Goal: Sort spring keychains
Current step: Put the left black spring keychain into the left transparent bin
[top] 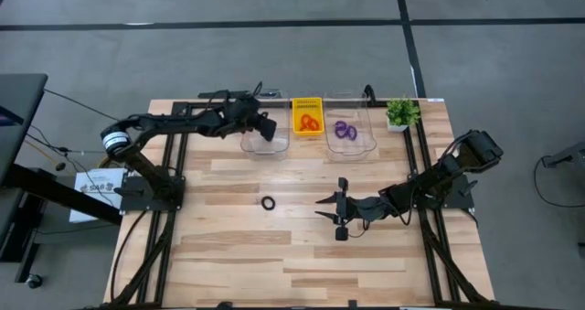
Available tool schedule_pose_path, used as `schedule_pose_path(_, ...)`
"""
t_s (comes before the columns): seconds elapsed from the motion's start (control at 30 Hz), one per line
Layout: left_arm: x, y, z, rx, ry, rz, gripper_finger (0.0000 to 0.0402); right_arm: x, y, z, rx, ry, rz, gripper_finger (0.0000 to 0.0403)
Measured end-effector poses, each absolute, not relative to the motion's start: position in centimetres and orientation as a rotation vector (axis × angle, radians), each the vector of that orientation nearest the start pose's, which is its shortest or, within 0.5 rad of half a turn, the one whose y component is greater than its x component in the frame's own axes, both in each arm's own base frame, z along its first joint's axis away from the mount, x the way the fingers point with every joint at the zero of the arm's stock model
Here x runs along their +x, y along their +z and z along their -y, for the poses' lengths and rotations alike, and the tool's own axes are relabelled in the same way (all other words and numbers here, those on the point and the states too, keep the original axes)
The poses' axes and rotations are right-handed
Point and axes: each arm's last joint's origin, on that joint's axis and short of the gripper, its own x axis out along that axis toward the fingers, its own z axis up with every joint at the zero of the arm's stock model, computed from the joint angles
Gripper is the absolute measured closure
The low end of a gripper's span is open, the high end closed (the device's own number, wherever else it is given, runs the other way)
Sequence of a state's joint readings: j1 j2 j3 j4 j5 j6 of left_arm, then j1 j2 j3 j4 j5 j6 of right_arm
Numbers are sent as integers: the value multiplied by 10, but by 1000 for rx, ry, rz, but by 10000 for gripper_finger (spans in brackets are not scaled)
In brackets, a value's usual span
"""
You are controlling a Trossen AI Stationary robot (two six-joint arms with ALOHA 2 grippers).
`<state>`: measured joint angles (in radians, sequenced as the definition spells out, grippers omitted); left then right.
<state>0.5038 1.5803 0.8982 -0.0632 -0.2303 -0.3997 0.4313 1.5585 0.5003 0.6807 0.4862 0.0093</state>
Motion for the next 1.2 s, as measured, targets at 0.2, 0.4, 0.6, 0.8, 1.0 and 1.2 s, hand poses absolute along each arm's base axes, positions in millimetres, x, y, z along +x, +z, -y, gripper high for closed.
schedule_pose_path(0.2,279,192,-162,-511,868,-587,365,256,149,-103,-158,-56,-338,282)
schedule_pose_path(0.4,285,176,-165,-511,870,-615,365,256,149,-103,-158,-57,-339,282)
schedule_pose_path(0.6,287,175,-169,-510,871,-586,365,256,149,-103,-160,-56,-342,282)
schedule_pose_path(0.8,287,176,-169,-509,865,-581,360,256,148,-103,-160,-51,-346,282)
schedule_pose_path(1.0,288,176,-169,-508,864,-582,348,256,148,-103,-159,-44,-347,282)
schedule_pose_path(1.2,288,176,-169,-508,864,-581,337,256,148,-103,-159,-42,-346,282)
